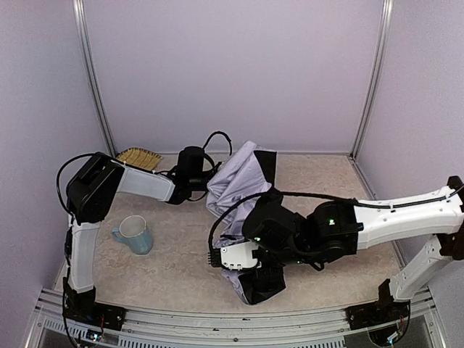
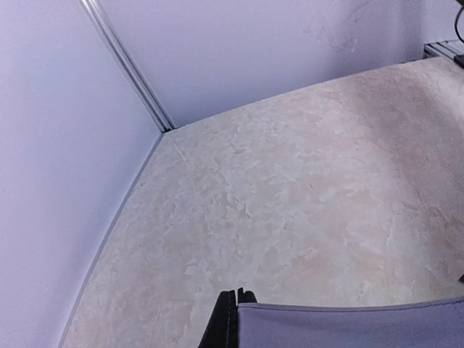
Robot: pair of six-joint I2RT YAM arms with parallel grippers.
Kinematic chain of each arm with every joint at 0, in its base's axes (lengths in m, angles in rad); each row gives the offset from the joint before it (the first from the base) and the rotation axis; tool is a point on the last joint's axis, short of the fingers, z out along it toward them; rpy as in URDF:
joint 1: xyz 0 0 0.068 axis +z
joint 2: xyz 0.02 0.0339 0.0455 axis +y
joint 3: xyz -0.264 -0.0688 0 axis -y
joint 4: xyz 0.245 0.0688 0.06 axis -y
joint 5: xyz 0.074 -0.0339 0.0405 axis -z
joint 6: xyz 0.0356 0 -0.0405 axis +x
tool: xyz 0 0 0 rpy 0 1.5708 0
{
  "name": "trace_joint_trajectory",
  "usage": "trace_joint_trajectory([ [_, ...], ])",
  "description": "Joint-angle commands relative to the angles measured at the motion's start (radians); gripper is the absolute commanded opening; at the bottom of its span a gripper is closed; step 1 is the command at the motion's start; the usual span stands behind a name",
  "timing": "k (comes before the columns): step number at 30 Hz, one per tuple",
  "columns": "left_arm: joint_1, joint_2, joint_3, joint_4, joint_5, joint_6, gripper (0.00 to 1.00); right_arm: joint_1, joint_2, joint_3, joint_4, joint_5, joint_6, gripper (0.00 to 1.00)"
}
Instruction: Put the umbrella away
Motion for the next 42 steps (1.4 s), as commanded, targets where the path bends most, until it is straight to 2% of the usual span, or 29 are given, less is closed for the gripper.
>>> trace_joint_trajectory([
  [1,-0.039,0.010,-0.047,0.004,-0.043,0.227,0.00,0.025,0.094,-0.083,0.133,-0.138,0.087,0.00],
  [3,-0.054,0.014,-0.081,0.044,-0.087,0.279,0.00,0.026,0.153,-0.112,0.177,-0.193,0.096,0.00],
  [8,-0.043,0.042,-0.086,0.071,-0.102,0.295,0.00,0.009,0.284,-0.142,0.232,-0.316,0.121,0.00],
  [11,-0.042,0.059,-0.081,0.093,-0.170,0.305,0.00,-0.030,0.320,-0.149,0.240,-0.391,0.149,0.00],
  [12,-0.042,0.064,-0.081,0.117,-0.209,0.302,0.06,-0.044,0.323,-0.154,0.244,-0.412,0.158,0.00],
  [15,-0.041,0.098,-0.037,0.188,-0.405,0.242,0.57,-0.096,0.321,-0.173,0.262,-0.458,0.186,0.00],
  [16,-0.039,0.109,-0.005,0.194,-0.489,0.207,0.69,-0.113,0.321,-0.177,0.265,-0.474,0.199,0.00],
  [18,-0.032,0.118,0.035,0.203,-0.634,0.149,0.92,-0.146,0.324,-0.179,0.265,-0.524,0.217,0.00],
  [19,-0.026,0.112,0.041,0.214,-0.685,0.127,0.98,-0.158,0.327,-0.181,0.265,-0.549,0.226,0.00],
  [27,0.027,0.037,0.036,0.223,-0.888,-0.023,0.99,-0.214,0.395,-0.152,0.207,-0.637,0.267,0.00],
  [30,0.024,-0.052,-0.051,0.279,-0.916,-0.067,0.99,-0.229,0.430,-0.129,0.181,-0.670,0.277,0.00],
  [33,-0.006,-0.230,-0.256,0.378,-0.899,-0.118,0.99,-0.245,0.455,-0.099,0.155,-0.717,0.291,0.00],
  [36,-0.086,-0.489,-0.481,0.387,-0.894,-0.158,0.97,-0.278,0.476,-0.082,0.140,-0.821,0.306,0.00],
  [39,-0.225,-0.737,-0.679,0.325,-0.836,-0.168,0.89,-0.310,0.503,-0.071,0.134,-0.907,0.328,0.00],
  [42,-0.345,-0.942,-0.790,0.187,-0.674,-0.222,0.75,-0.323,0.531,-0.039,0.121,-0.940,0.339,0.00],
])
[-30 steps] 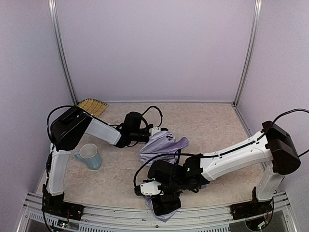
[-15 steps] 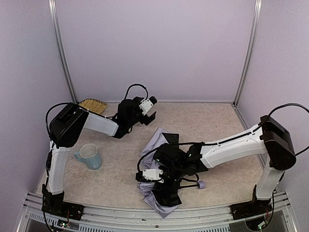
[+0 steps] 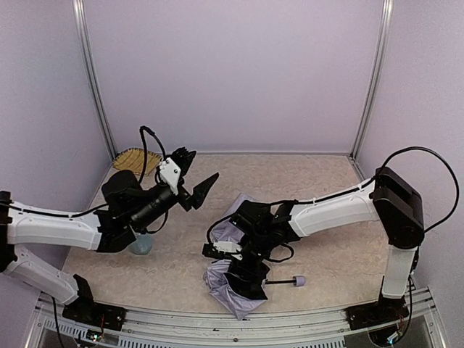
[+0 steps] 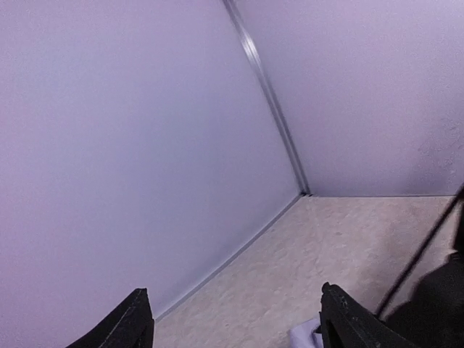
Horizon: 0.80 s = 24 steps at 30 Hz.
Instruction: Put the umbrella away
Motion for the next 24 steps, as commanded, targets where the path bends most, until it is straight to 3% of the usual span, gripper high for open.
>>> trace_joint_trajectory([
  [1,-0.152,-0.247,-0.138,-0.173,0.230,-0.092,0.70,-0.018,0.111,-0.003,-0.110,-0.106,0.060,0.00],
  [5,-0.359,-0.426,-0.230,-0.413,0.363,-0.069,0.70,-0.031,0.125,0.005,-0.099,-0.118,0.074,0.00],
  [8,-0.502,-0.473,-0.301,-0.472,0.305,-0.047,0.83,-0.032,0.125,0.005,-0.075,-0.125,0.085,0.00],
  [13,-0.577,-0.316,-0.329,-0.450,0.231,-0.019,0.94,-0.034,0.138,0.014,-0.045,-0.145,0.077,0.00],
  [17,-0.579,-0.140,-0.341,-0.190,0.096,0.055,0.94,-0.034,0.162,0.047,-0.072,-0.177,0.047,0.00],
  [20,-0.545,-0.045,-0.338,-0.050,0.030,0.118,0.86,-0.039,0.168,0.063,-0.079,-0.198,0.054,0.00],
  [23,-0.493,0.018,-0.318,-0.005,0.071,0.113,0.60,-0.040,0.175,0.078,-0.090,-0.199,0.073,0.00],
  [24,-0.483,0.033,-0.316,-0.001,0.089,0.114,0.47,-0.041,0.174,0.073,-0.081,-0.201,0.078,0.00],
])
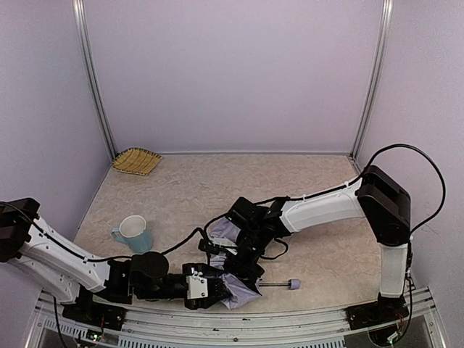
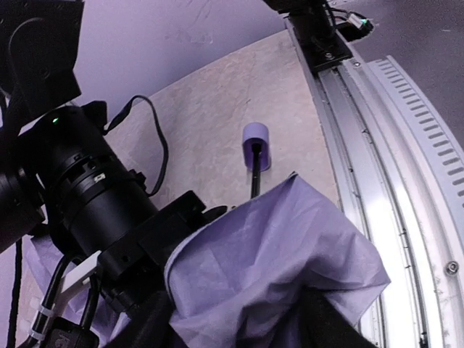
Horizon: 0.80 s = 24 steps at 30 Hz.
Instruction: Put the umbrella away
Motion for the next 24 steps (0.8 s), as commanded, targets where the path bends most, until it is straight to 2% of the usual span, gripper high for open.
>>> trace_joint_trajectory([
  [1,0.053,0.054,0.024,0.172,-0.004,0.035,0.31,0.003,0.072,-0.026,-0.038,-0.014,0.018,0.00],
  [3,0.054,0.046,0.025,0.185,-0.005,0.001,0.02,0.004,0.066,-0.027,-0.011,-0.019,0.024,0.00],
  [4,0.056,0.034,0.025,0.174,0.004,-0.016,0.00,0.004,0.060,-0.020,-0.014,-0.012,0.024,0.00],
  [6,0.058,-0.002,0.024,0.112,0.034,-0.024,0.00,0.004,0.041,0.000,-0.022,0.036,0.035,0.07],
  [10,0.051,-0.099,-0.014,0.008,0.041,-0.068,0.00,0.004,-0.042,0.030,-0.020,0.104,0.058,0.39],
  [11,0.048,-0.118,-0.032,0.004,0.043,-0.080,0.00,0.005,-0.065,0.039,-0.026,0.116,0.064,0.43],
  [13,0.043,-0.142,-0.056,-0.005,0.050,-0.106,0.00,0.004,-0.109,0.060,-0.044,0.140,0.078,0.62],
  [15,0.043,-0.148,-0.081,-0.004,0.059,-0.120,0.00,0.004,-0.154,0.076,-0.064,0.165,0.090,0.93],
  [16,0.042,-0.144,-0.089,0.001,0.063,-0.118,0.00,0.003,-0.179,0.075,-0.067,0.173,0.093,0.99],
  [24,-0.001,-0.109,-0.061,-0.077,0.111,-0.105,0.00,0.003,-0.358,0.115,-0.156,0.248,0.076,1.00],
])
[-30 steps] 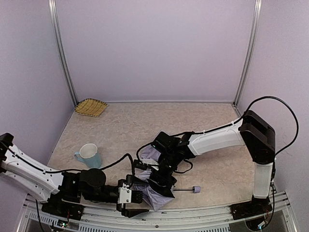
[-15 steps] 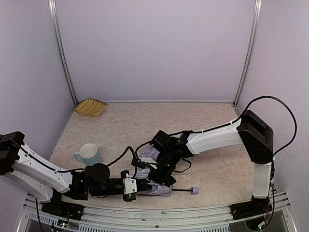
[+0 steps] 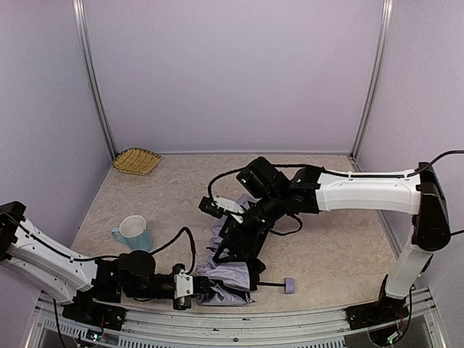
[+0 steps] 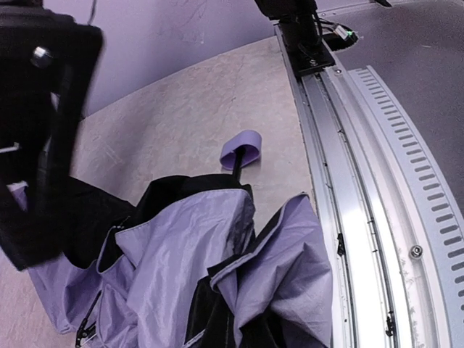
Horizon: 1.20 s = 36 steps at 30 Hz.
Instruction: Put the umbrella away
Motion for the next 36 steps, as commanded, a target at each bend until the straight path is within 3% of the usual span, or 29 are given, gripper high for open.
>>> trace_joint_trajectory([
  [1,-0.053,0.008,0.023,-0.058,0.041,-0.003,0.00,-0.003,-0.117,0.041,-0.077,0.088,0.005,1.00],
  [5,-0.096,-0.037,0.029,-0.126,0.034,-0.016,0.12,-0.048,-0.173,0.024,-0.091,0.327,0.084,1.00],
  [7,-0.096,-0.070,0.022,-0.141,0.046,-0.007,0.22,-0.059,-0.138,0.024,-0.121,0.397,0.049,1.00],
  [12,-0.101,-0.128,0.066,-0.241,0.085,-0.042,0.52,0.025,0.027,0.010,-0.171,0.374,-0.087,0.98],
  [16,-0.099,-0.232,0.029,-0.188,0.073,-0.087,0.58,0.045,0.143,-0.023,-0.148,0.243,-0.112,1.00],
  [19,-0.089,-0.302,-0.011,-0.143,0.046,-0.100,0.63,0.066,0.207,-0.034,-0.134,0.223,-0.116,1.00],
  [24,-0.087,-0.306,-0.010,-0.145,-0.028,-0.110,0.63,0.102,0.306,-0.055,-0.124,0.276,-0.095,0.97],
  [29,-0.087,-0.286,0.003,-0.143,-0.096,-0.119,0.63,0.115,0.390,-0.082,-0.121,0.408,-0.062,0.74],
  [33,-0.085,-0.295,0.005,-0.143,-0.167,-0.132,0.63,0.113,0.359,-0.079,-0.111,0.513,-0.050,0.39],
  [36,-0.069,-0.283,0.010,-0.146,-0.229,-0.153,0.63,0.109,0.282,-0.060,-0.095,0.567,-0.054,0.26],
])
